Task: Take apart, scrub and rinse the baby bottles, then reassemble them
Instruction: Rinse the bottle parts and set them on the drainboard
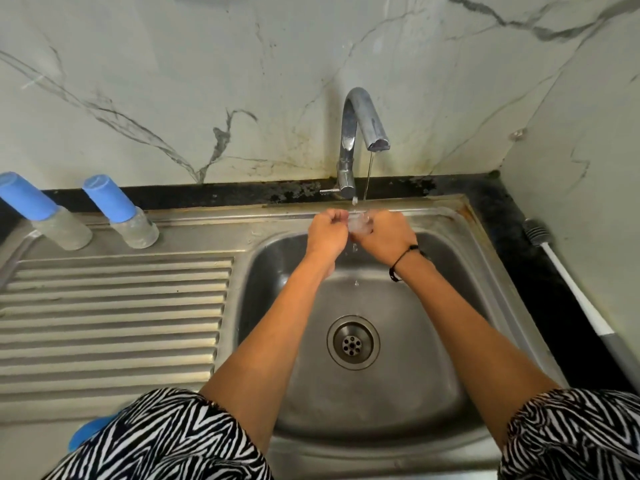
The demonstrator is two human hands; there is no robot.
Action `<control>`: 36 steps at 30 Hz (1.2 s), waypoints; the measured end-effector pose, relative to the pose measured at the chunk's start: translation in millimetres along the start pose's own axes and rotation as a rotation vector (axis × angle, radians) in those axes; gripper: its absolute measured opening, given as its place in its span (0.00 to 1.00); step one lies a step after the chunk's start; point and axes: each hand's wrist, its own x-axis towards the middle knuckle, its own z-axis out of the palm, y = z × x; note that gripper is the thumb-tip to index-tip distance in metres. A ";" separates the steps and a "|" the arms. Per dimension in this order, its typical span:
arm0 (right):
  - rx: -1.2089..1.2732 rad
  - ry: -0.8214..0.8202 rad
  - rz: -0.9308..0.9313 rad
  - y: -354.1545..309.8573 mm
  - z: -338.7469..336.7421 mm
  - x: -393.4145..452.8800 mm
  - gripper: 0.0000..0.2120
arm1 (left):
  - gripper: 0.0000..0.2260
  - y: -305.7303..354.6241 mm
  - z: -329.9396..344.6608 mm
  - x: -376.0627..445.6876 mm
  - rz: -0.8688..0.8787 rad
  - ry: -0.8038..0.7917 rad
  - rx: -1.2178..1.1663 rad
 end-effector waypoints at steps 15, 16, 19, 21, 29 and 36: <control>0.001 0.055 -0.025 1.3 2.5 5.1 0.15 | 0.13 3.4 -0.8 1.4 -0.061 -0.028 -0.113; 0.024 0.091 -0.020 0.6 2.2 5.9 0.15 | 0.13 4.5 -2.6 1.4 -0.065 -0.029 -0.137; 0.027 -0.051 0.032 2.5 5.9 6.5 0.15 | 0.12 5.8 -4.9 0.7 -0.132 -0.039 -0.200; 0.096 -0.025 -0.003 3.9 9.1 5.9 0.16 | 0.09 11.8 -6.5 -2.3 -0.201 -0.107 -0.299; 0.363 0.031 0.022 18.5 19.7 7.4 0.16 | 0.07 21.9 -0.8 4.4 -0.125 -0.183 -0.190; 0.888 -0.097 0.250 15.0 26.1 4.0 0.29 | 0.10 34.0 16.0 12.6 0.298 0.002 0.664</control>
